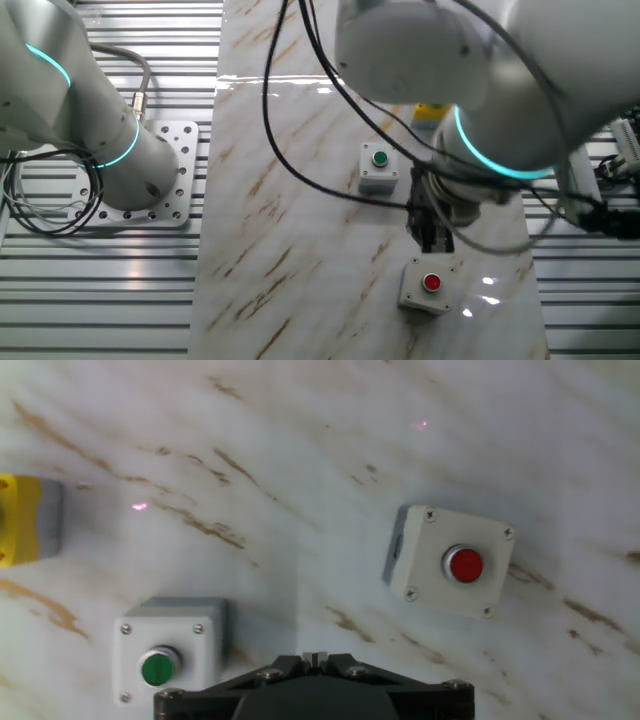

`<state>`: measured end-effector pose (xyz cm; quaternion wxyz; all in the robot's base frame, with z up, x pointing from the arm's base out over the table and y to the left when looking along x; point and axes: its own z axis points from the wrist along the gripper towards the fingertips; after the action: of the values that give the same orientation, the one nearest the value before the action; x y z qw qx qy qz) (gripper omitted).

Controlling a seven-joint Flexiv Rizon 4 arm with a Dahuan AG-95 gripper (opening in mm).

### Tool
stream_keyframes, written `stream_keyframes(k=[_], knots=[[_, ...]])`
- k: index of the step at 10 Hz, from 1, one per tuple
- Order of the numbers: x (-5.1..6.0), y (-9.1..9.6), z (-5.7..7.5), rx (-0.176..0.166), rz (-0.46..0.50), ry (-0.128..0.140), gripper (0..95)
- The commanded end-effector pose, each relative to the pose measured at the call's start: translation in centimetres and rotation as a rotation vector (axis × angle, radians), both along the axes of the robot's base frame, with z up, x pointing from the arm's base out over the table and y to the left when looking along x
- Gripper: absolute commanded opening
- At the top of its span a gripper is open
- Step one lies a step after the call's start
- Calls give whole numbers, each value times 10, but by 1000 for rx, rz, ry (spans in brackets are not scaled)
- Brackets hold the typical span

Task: Press three buttons from left to right in sequence

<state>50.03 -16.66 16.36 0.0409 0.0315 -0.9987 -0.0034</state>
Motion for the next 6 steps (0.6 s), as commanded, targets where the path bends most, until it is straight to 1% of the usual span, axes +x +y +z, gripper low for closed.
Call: stream_keyframes(k=[1,5,6], knots=[[-1,-8,-2,9,18,-6,0],[1,-22,0,22,40,1,0],[1,-23,0,19,45,3,0]])
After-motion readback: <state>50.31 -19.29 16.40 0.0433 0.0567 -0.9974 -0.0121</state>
